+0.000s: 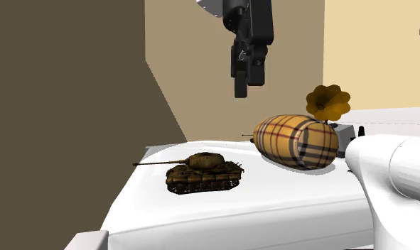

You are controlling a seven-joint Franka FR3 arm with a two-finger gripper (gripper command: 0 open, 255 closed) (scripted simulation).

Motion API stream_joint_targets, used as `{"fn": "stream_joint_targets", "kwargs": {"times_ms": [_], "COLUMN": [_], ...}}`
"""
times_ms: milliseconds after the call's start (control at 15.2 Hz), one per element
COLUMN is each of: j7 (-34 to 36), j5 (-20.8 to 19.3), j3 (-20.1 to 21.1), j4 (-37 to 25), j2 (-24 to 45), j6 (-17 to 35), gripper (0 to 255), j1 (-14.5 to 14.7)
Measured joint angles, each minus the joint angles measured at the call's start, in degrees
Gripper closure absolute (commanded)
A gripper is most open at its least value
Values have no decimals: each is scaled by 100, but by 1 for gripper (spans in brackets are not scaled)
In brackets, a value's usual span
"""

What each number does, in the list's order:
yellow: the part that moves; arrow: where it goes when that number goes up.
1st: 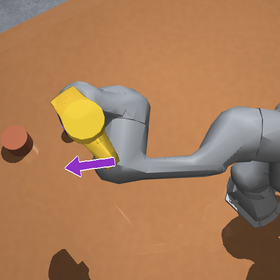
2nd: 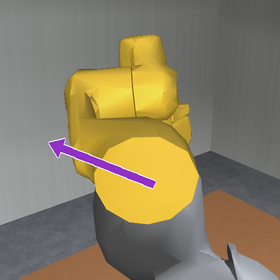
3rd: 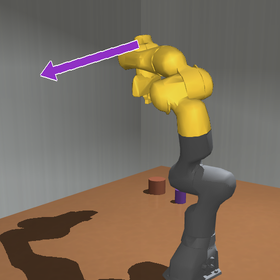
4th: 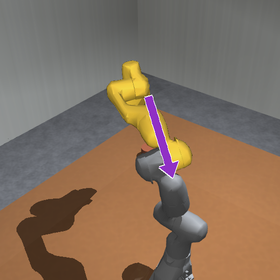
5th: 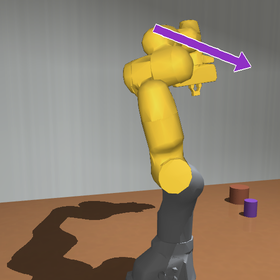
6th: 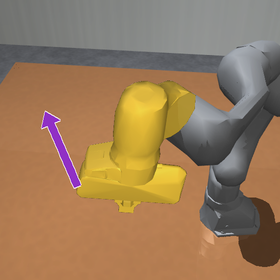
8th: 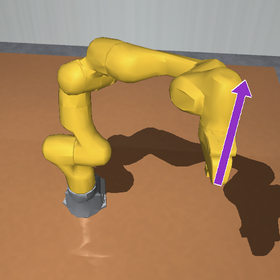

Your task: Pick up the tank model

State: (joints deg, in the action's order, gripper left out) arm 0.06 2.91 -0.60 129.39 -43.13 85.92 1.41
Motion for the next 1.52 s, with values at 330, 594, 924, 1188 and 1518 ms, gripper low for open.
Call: {"fn": "stream_joint_targets", "kwargs": {"times_ms": [330,594,924,1188,1518], "j7": [-451,-1044,-1710,-2319,-3096], "j5": [-243,-530,-763,-875,-795], "j3": [-340,-783,-1274,-1713,-2219], "j4": [76,111,-45,-317,-848], "j2": [184,554,1195,1831,2831], "j6": [218,586,1045,1394,1835], "gripper": [0,0,0,0,0], "j1": [-82,-182,-255,-310,-344]}}
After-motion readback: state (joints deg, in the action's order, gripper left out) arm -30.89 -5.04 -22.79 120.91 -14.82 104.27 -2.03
